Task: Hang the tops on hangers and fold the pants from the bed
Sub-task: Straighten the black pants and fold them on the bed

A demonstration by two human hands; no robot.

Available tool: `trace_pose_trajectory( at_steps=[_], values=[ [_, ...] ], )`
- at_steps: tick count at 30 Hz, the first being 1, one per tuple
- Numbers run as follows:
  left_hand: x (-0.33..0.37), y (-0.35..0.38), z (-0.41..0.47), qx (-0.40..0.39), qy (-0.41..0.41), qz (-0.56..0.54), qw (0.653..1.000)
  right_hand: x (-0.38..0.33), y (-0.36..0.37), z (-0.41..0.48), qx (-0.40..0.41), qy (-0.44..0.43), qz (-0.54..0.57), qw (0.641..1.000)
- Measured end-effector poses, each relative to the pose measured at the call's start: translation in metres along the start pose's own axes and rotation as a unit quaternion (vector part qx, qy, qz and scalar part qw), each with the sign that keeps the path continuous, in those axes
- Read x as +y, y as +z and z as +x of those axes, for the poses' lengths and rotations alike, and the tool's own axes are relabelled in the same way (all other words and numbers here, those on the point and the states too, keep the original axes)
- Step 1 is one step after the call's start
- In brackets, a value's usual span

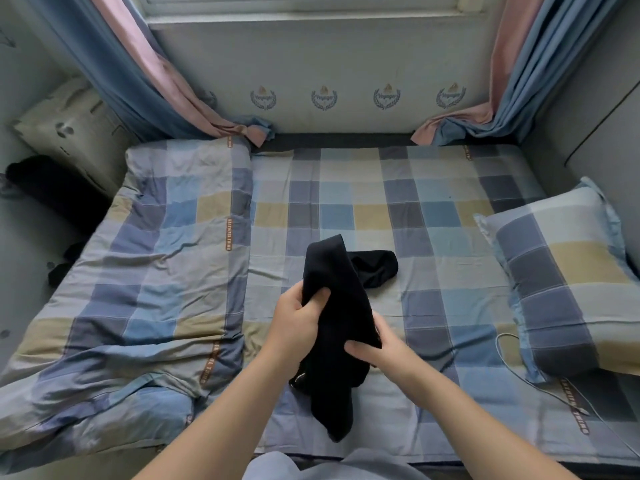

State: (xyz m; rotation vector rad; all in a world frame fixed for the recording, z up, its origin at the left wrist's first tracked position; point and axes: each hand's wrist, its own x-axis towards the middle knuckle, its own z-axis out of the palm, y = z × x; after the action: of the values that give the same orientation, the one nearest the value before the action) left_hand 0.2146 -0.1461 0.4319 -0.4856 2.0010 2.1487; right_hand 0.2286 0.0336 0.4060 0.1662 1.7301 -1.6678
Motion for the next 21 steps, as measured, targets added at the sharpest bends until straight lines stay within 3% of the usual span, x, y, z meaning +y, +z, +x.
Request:
trace_pose_trajectory(
  at_steps=[4, 6, 10, 12, 14, 17, 21],
  values=[
    [0.000, 0.001, -0.004, 0.012, -0.049, -0.061, 0.997, 0.011, 0.001, 0.001, -0.054, 0.049, 0.139, 0.988],
    [-0.002, -0.004, -0.003, 0.025, -0.060, -0.045, 0.997, 0.009, -0.001, 0.002, -0.013, 0.027, 0.145, 0.989],
    [-0.006, -0.019, 0.000, 0.088, -0.051, 0.132, 0.986, -0.013, -0.018, -0.001, 0.182, -0.098, -0.057, 0.977],
    [-0.010, -0.021, 0.000, 0.142, -0.033, 0.301, 0.942, -0.031, -0.029, -0.007, 0.203, -0.176, -0.160, 0.950],
    [-0.009, -0.021, -0.002, 0.178, 0.025, 0.380, 0.907, -0.052, -0.036, -0.013, 0.204, -0.248, -0.254, 0.912],
    [-0.001, -0.023, 0.005, 0.058, 0.128, 0.387, 0.911, -0.086, -0.042, -0.022, 0.185, -0.320, -0.321, 0.872],
    [0.012, -0.013, 0.022, -0.032, 0.161, 0.391, 0.906, -0.126, -0.041, -0.031, 0.163, -0.380, -0.332, 0.848]
  ],
)
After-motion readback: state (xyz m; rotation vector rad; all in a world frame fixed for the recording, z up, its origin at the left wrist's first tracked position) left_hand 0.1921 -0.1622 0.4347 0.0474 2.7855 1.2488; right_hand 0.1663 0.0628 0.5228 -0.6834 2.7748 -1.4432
